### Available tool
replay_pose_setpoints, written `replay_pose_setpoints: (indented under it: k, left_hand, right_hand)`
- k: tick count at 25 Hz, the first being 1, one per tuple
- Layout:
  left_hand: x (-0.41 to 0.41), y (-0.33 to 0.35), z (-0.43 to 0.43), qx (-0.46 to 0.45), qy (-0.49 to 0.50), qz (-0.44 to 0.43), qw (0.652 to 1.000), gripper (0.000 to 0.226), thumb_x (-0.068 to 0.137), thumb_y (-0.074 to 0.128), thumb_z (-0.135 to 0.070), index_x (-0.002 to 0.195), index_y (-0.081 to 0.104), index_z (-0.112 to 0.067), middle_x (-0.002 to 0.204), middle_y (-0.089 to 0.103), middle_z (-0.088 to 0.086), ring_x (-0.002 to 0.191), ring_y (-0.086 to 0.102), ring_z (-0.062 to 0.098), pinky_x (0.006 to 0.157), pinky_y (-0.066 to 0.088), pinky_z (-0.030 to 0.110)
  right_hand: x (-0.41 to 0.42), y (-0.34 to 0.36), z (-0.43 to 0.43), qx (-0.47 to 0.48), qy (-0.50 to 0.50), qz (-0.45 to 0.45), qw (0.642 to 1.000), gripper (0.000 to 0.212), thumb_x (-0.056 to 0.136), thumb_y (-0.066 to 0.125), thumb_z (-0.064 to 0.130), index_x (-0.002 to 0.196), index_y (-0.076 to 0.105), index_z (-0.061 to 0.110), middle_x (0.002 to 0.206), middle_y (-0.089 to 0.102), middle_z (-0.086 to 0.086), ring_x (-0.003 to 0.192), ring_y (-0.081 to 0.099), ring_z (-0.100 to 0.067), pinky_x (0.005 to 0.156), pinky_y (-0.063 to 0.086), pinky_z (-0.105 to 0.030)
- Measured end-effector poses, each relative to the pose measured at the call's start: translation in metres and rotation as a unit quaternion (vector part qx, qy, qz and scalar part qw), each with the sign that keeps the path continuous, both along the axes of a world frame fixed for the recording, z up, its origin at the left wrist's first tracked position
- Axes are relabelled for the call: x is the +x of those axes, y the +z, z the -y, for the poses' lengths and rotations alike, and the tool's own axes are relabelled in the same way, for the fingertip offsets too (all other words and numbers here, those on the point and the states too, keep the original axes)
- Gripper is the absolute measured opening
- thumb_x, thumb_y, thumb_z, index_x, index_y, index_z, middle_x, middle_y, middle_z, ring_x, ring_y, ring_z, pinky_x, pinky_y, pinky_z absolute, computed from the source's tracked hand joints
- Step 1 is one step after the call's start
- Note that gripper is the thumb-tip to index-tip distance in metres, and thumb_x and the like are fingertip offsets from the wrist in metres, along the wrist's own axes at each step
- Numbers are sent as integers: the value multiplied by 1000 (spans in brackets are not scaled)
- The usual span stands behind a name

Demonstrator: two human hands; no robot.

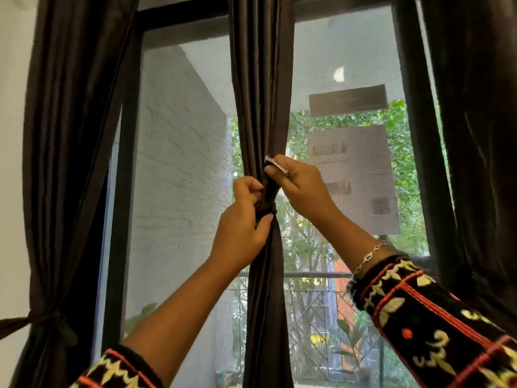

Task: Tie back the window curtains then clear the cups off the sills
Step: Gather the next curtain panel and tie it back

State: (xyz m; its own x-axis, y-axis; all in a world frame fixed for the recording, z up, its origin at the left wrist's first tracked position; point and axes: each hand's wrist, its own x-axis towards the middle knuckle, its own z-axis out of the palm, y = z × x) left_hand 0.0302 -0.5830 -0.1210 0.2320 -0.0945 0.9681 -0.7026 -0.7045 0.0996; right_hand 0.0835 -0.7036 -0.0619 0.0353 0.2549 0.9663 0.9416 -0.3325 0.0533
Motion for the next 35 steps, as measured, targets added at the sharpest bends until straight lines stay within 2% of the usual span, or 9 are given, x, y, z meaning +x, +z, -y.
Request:
replay_pose_setpoints:
  k: [3, 7, 10, 15, 17, 23, 27, 30, 35]
  left_hand:
    - [-1, -3, -4, 5, -9, 15, 1000, 41, 79, 52, -19, 108, 25, -30, 102, 68, 6, 83, 68, 21, 68, 55, 35]
    - [8, -11, -6, 108, 226, 185, 950, 38, 77, 56, -8, 111, 40, -14, 74, 65, 10, 52, 58, 24, 40, 47, 31]
    - [13, -14, -9, 142, 294, 236, 915, 18, 77, 59, 1, 94, 58, -4, 72, 59, 10, 48, 51, 21, 36, 38, 25]
    - [3, -7, -11, 190, 339, 174, 905, 21, 63, 76, 3, 73, 58, -3, 85, 59, 14, 44, 28, 15, 35, 23, 20]
    - [2, -4, -16, 231, 334, 150, 901, 19, 64, 75, 1, 73, 59, -4, 99, 61, 12, 42, 37, 18, 32, 27, 22]
    - [1, 4, -19, 268, 282, 119, 914, 17, 74, 67, -7, 91, 66, -6, 80, 64, 6, 45, 54, 22, 38, 33, 22]
    - [-5, 11, -8, 184, 273, -29, 944, 18, 93, 50, -15, 109, 56, -11, 104, 63, 6, 87, 60, 27, 67, 42, 33]
    - [-4, 15, -5, 118, 237, -71, 962, 17, 93, 51, -14, 109, 52, -10, 102, 65, 9, 84, 59, 23, 71, 46, 34]
    - [-6, 25, -6, 123, 243, -168, 947, 17, 95, 45, -19, 103, 56, -9, 92, 58, 6, 80, 48, 21, 66, 33, 28]
  right_hand:
    - [4, -4, -4, 4, 67, -18, 998, 25, 87, 46, 35, 64, 37, 36, 54, 39, 10, 51, 40, -4, 53, 28, -23]
    - [10, -10, -10, 12, 32, -65, 997, 30, 82, 64, 35, 66, 39, 33, 59, 47, 10, 53, 42, -3, 50, 29, -17]
    - [13, -9, -15, 8, 12, -82, 997, 32, 80, 69, 33, 69, 39, 28, 53, 42, 10, 44, 40, -1, 46, 29, -16]
    - [14, -8, -11, -6, 30, -122, 992, 31, 99, 33, 36, 79, 41, 13, 59, 44, 4, 56, 49, -15, 55, 35, -28]
    - [14, -9, -8, -16, 20, -117, 993, 32, 100, 31, 33, 82, 42, 10, 61, 43, 3, 53, 45, -11, 52, 34, -23]
    - [10, -14, -8, -9, 33, -116, 993, 34, 100, 32, 30, 89, 47, 2, 54, 45, 2, 41, 48, 2, 45, 35, -12]
    - [6, -21, -6, 11, 53, -122, 991, 36, 100, 33, 27, 97, 50, -4, 50, 50, -1, 41, 49, -2, 47, 36, -13]
    - [-2, -27, -1, 66, 88, -166, 980, 29, 99, 37, 28, 96, 52, 3, 55, 55, 0, 46, 51, -2, 52, 40, -20]
    - [-32, -71, 8, 182, 291, -377, 860, 37, 99, 37, 31, 76, 57, 9, 55, 65, -5, 44, 57, -11, 43, 47, -20]
